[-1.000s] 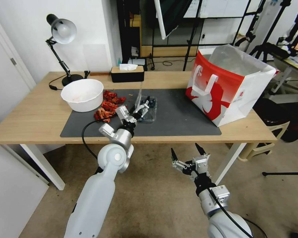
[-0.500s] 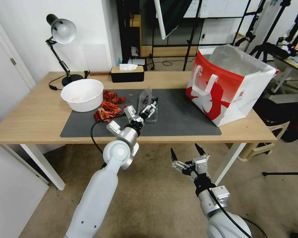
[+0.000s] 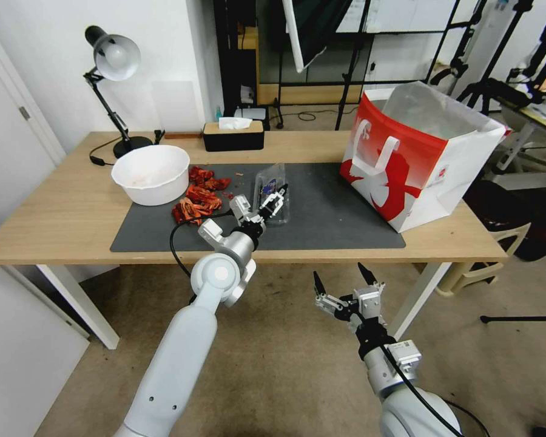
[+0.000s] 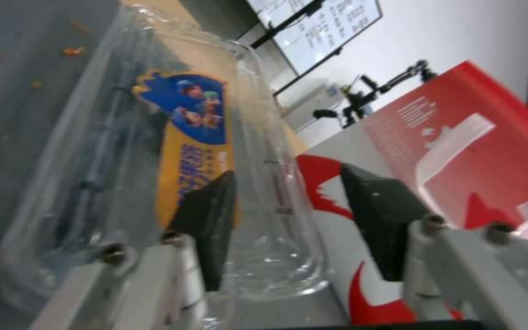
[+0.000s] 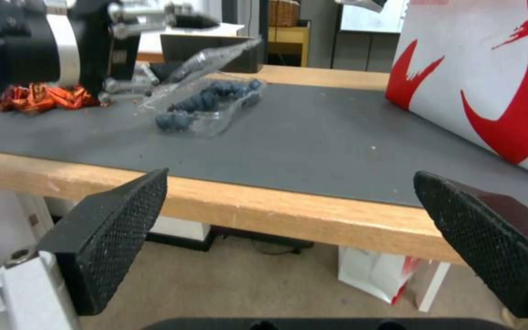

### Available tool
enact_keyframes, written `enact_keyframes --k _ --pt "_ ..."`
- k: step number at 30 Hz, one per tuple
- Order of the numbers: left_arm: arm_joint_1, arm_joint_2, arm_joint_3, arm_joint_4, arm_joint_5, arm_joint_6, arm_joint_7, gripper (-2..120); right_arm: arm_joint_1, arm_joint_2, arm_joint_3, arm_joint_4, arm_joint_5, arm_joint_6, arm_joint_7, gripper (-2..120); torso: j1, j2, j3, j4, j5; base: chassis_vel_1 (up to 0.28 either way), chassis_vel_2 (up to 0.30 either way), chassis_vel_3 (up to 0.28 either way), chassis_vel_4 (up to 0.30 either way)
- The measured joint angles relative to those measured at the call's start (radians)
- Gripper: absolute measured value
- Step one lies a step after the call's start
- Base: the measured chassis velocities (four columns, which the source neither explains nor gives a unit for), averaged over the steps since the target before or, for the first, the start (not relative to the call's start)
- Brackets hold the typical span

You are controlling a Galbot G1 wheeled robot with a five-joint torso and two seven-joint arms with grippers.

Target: Close the takeout container lid, then place the container into the takeout bag.

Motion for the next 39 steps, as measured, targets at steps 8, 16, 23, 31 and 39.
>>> enact_keyframes --k 8,16,23,31,39 --pt "0.002 0.01 0.015 0.0 0.057 0.017 -0.021 13 0.008 0.003 -0.003 0.003 0.003 -0.005 -0.003 100 0.0 0.0 0.0 0.0 0.0 0.0 0.0 0.0 0.0" --pt "0.002 0.017 0.025 0.0 0.096 0.026 -0.026 0 0.034 -0.002 0.008 0.022 0.048 -0.031 -0.006 100 0.0 0.0 0.0 0.0 0.0001 0.0 0.0 0.0 0.0" --pt "0.002 0.024 0.028 -0.001 0.117 0.029 -0.026 0 0.067 -0.008 0.034 0.034 0.132 -0.067 -0.014 100 0.0 0.0 0.0 0.0 0.0001 0.0 0.0 0.0 0.0" --pt "0.004 0.029 0.033 0.001 0.135 0.032 -0.022 0 0.129 -0.013 0.095 0.033 0.312 -0.129 -0.027 100 0.0 0.0 0.0 -0.0001 0.0 0.0 0.0 0.0 0.0" --pt "0.004 0.027 0.039 0.009 0.149 0.032 -0.021 0 0.328 -0.021 0.11 -0.042 0.729 -0.245 0.007 100 0.0 0.0 0.0 0.0 0.0001 0.0 0.0 0.0 0.0"
